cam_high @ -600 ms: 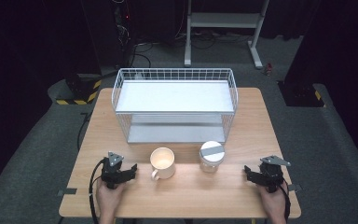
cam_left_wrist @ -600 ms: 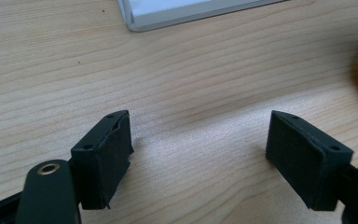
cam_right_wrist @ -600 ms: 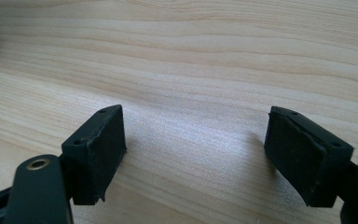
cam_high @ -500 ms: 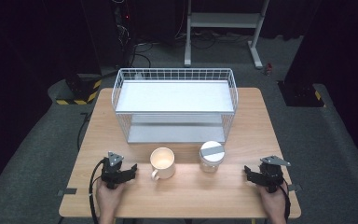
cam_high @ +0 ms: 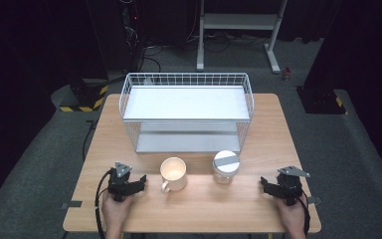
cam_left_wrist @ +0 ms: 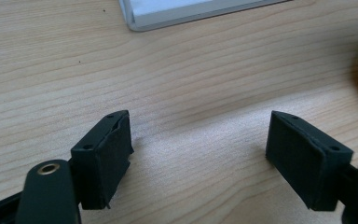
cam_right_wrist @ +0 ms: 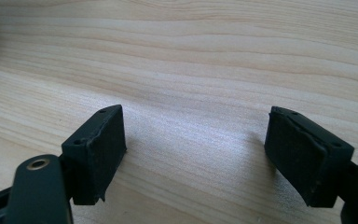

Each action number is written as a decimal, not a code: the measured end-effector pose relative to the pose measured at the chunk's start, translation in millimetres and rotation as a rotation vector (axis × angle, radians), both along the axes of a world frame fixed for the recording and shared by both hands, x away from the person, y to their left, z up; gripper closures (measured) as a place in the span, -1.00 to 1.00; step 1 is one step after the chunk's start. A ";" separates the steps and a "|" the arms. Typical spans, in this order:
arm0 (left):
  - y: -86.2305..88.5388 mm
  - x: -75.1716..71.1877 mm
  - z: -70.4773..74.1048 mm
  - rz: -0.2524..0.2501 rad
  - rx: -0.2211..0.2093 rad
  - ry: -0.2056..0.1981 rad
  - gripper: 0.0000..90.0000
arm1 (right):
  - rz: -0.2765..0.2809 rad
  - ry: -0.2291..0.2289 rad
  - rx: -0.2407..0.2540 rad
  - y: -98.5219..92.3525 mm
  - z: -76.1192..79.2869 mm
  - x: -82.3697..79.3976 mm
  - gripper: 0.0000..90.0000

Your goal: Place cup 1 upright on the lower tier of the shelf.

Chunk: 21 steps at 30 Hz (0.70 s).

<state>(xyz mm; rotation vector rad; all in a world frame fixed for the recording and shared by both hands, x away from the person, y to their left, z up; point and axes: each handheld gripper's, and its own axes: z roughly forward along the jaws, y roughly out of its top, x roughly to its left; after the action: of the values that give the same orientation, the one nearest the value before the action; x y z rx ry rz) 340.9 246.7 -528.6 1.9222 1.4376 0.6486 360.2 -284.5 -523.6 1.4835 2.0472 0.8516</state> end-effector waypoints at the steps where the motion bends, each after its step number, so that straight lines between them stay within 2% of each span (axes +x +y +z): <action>1: 0.0 0.0 0.0 0.000 0.000 0.000 -0.50 | -0.002 0.002 0.005 0.4 0.0 0.0 -0.55; 6: -0.2 0.0 -0.1 0.001 -0.003 0.000 -0.50 | 0.016 0.000 0.003 -0.7 -0.1 0.7 -0.56; 13: -0.4 0.0 -0.1 0.001 -0.004 0.001 -0.50 | 0.083 0.016 0.001 -3.7 0.0 -0.5 -0.69; 21: -0.7 0.3 -0.2 -0.008 -0.001 0.005 -0.55 | 0.082 0.015 0.012 -3.3 -0.1 -1.3 -0.70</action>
<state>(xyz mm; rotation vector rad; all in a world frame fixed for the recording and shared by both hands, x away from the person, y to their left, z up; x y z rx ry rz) 341.2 246.1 -528.8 1.9288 1.4328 0.6394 358.9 -287.8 -523.7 1.4245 2.1308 0.8883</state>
